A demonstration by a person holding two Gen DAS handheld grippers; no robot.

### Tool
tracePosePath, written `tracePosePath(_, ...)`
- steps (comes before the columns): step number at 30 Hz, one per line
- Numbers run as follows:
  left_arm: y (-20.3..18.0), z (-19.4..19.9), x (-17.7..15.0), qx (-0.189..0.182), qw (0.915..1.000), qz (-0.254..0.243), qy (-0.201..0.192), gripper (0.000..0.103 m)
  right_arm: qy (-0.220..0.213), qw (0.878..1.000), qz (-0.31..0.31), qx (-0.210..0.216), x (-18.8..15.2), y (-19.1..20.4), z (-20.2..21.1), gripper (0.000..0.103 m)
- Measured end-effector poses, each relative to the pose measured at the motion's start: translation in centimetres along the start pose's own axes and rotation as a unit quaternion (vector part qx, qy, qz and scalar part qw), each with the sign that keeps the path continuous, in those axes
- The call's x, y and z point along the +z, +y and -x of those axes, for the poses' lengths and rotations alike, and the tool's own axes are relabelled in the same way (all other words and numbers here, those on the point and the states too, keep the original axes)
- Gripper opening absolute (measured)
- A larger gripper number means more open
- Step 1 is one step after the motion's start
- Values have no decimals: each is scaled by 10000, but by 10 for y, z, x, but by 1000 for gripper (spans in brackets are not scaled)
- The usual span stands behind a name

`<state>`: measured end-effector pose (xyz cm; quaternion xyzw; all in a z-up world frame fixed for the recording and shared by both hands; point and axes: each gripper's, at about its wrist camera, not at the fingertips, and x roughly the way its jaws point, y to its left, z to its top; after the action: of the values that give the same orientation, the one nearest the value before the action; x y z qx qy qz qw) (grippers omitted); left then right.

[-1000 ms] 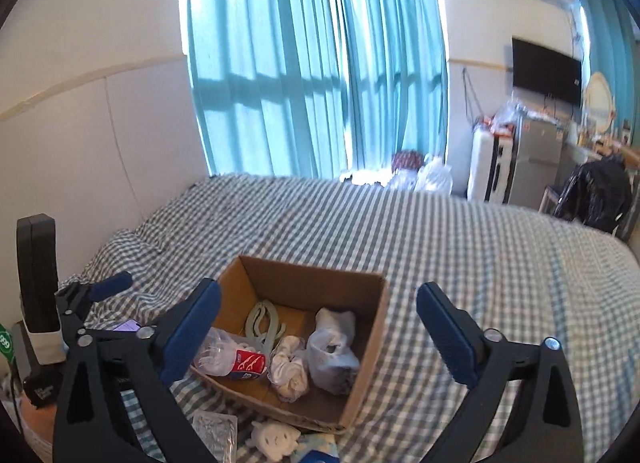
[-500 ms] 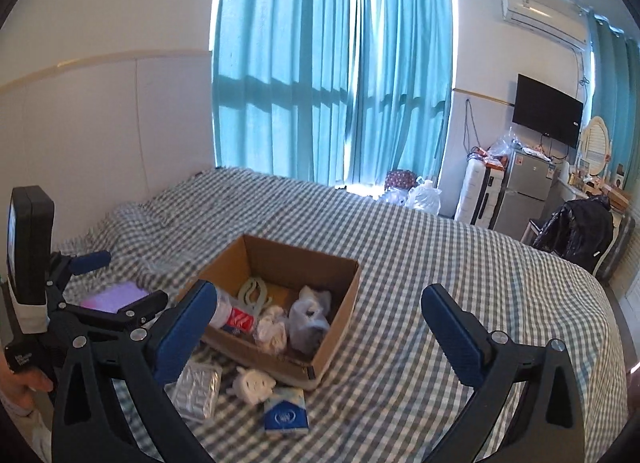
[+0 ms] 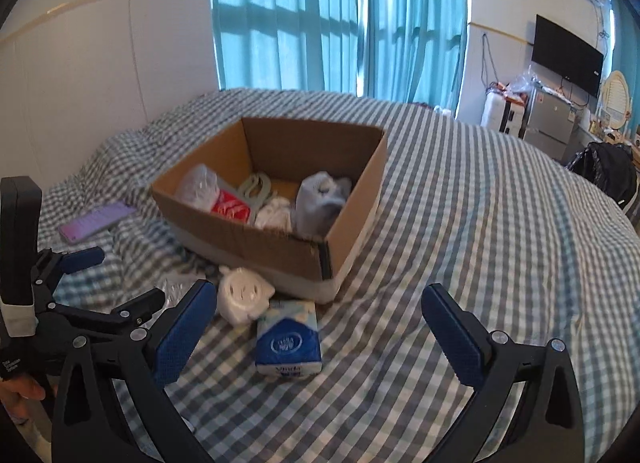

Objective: Organize objects
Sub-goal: 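Grasp the blue Vinda tissue pack with the right tool while the left tool grasps the foil tray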

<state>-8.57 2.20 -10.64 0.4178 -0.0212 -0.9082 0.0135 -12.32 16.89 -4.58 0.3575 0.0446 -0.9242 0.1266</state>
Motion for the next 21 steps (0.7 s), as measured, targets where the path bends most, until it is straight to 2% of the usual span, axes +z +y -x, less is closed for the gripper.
tracePosePath(6,-4,-29,-16,-119,9986,82,516,103,526,9986,-55,1,-22,0,-37,103)
tracePosePath(9,-5,-38,-22,-177,9977,111,643,103,812,9966,-131,15,-33,-1,-53,103)
tracePosePath(14,-2,-45,-29,-419,9963,278,692,103,958,9953,-52,99,-39,5,-61,99)
tracePosePath(17,-6,-40,-30,-497,9965,188,648,103,1057,9944,48,84,-41,9,-65,88)
tracePosePath(19,-9,-37,-32,-531,9967,68,609,103,1143,9933,71,124,-42,10,-68,74)
tracePosePath(20,-11,-36,-31,-521,9968,51,599,103,1174,9929,70,191,-43,10,-68,71)
tracePosePath(21,-11,-35,-32,-526,9968,43,601,101,1179,9927,79,241,-42,10,-68,65)
